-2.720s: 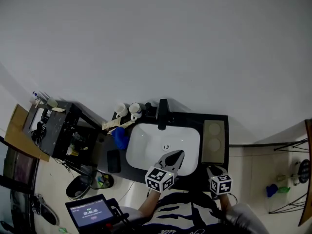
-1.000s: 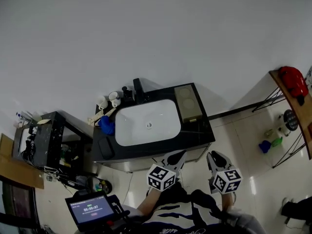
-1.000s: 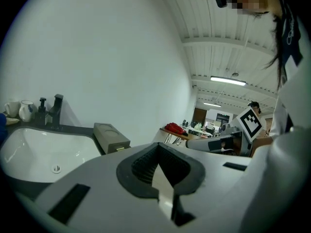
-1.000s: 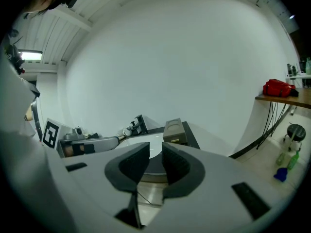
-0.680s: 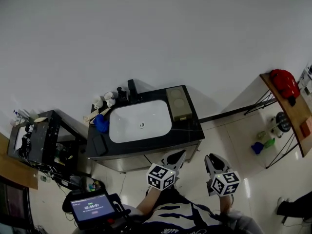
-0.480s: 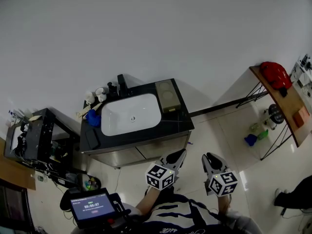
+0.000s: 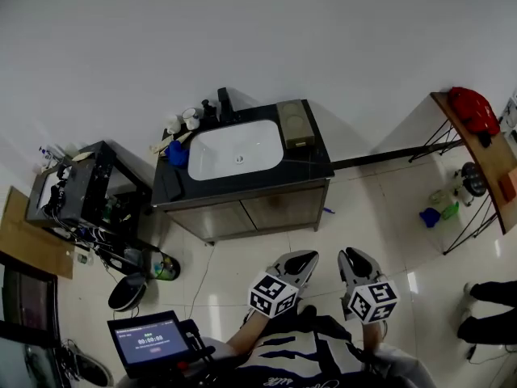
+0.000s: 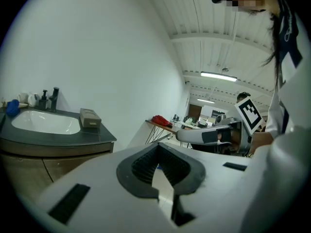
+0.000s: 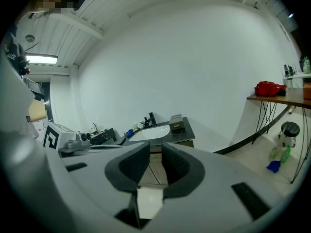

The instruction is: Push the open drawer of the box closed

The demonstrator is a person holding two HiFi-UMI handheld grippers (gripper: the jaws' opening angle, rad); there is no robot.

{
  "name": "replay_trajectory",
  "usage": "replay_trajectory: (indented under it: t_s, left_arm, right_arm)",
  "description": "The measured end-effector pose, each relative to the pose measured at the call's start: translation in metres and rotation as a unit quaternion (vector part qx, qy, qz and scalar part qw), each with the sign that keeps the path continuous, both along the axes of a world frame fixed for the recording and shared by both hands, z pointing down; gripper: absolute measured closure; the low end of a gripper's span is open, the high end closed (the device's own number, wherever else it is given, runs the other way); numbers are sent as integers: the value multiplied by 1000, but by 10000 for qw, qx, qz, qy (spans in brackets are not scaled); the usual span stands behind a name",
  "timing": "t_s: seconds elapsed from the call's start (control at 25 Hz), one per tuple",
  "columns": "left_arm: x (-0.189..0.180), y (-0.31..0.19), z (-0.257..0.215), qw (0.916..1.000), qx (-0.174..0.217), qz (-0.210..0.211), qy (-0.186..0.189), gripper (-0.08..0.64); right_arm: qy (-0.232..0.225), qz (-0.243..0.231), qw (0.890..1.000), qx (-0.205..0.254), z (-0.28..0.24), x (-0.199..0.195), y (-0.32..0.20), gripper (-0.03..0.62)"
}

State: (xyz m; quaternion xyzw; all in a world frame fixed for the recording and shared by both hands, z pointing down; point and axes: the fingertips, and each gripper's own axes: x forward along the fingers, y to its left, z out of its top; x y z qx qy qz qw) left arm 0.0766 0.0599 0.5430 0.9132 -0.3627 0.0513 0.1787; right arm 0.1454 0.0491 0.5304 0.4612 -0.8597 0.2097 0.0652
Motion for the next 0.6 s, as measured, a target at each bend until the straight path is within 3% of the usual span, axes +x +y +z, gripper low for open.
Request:
replay_trajectory:
  t_s: [0.36,0.6]
  left_arm:
    - [-22,36,-8,9996,16,-235,-173,558]
    - [-39,37,-23,9997,-5,-251,56,558]
  right_arm:
    - [-215,-163,9996,13,-6,-22,30,540]
    - [-292,52,9995,-101,-11,-33,27,587]
